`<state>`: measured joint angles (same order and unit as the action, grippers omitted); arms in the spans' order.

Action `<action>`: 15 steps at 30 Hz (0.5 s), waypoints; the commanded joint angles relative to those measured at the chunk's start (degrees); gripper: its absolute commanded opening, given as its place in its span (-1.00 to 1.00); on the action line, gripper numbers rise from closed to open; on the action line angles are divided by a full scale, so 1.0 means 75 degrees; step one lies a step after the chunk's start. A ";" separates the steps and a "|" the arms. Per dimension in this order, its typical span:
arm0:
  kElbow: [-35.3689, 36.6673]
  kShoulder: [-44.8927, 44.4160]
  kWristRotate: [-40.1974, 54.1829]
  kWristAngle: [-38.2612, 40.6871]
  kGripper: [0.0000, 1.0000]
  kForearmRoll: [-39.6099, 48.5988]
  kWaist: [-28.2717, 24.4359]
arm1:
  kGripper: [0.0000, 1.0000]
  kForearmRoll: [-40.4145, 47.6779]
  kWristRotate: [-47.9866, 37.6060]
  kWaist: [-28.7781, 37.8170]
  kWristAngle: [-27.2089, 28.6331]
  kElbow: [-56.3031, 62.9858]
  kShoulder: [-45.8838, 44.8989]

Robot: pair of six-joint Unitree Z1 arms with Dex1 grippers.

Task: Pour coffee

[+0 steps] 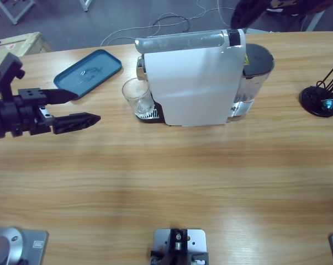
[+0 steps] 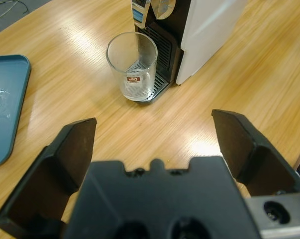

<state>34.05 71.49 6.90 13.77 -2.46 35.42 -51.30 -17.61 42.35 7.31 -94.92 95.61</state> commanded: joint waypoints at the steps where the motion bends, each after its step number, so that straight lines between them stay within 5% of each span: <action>1: -0.0288 0.0055 0.0046 0.0088 0.99 -0.0091 0.0059 | 1.00 0.0182 -0.0221 0.0084 -0.0290 0.0514 -0.0059; 15: -0.0373 -0.0086 0.0065 0.0224 0.99 -0.0094 0.0099 | 1.00 0.0458 -0.0371 0.0095 -0.0356 0.0982 -0.0352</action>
<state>33.41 71.33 6.90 14.27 -2.55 35.42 -49.23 -19.77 42.36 5.84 -90.23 94.60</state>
